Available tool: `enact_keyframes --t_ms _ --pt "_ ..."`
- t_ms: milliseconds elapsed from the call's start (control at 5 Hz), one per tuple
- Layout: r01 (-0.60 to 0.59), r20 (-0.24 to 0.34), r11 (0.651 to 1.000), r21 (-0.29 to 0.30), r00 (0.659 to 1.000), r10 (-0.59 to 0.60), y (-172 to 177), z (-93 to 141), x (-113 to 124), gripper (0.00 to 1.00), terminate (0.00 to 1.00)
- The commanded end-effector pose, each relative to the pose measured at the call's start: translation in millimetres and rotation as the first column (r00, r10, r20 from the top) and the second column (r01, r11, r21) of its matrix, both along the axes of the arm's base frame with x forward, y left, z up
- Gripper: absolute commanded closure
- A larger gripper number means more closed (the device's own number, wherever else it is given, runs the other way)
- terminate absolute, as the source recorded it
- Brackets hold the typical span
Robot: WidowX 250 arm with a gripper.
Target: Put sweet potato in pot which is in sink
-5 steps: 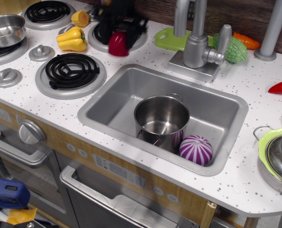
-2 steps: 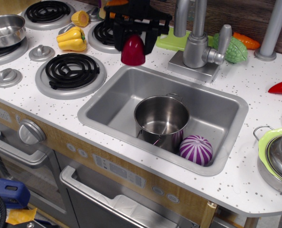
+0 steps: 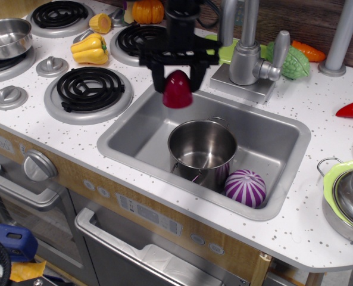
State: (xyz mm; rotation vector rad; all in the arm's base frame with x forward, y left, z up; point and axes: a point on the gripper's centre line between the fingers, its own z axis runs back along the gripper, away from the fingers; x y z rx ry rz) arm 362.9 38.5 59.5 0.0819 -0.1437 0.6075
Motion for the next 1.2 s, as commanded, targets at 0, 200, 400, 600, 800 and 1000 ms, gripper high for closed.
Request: enact_keyframes --t_ms 0,200,400,600,800,1000 --pt "-0.018 0.092 1.0 0.005 0.996 0.018 -6.4 25.4 2.3 1.0 0.0" --pt "-0.02 0.12 0.999 0.042 0.993 0.015 -17.8 26.1 6.4 0.0 0.0" --pt "-0.02 0.12 0.999 0.042 0.993 0.015 -17.8 26.1 6.4 0.0 0.0" --pt "-0.02 0.12 0.999 0.042 0.993 0.015 -17.8 26.1 6.4 0.0 0.0" --pt "-0.02 0.12 0.999 0.042 0.993 0.015 -17.8 26.1 6.4 0.0 0.0" --pt "-0.02 0.12 0.999 0.042 0.993 0.015 -17.8 26.1 6.4 0.0 1.0"
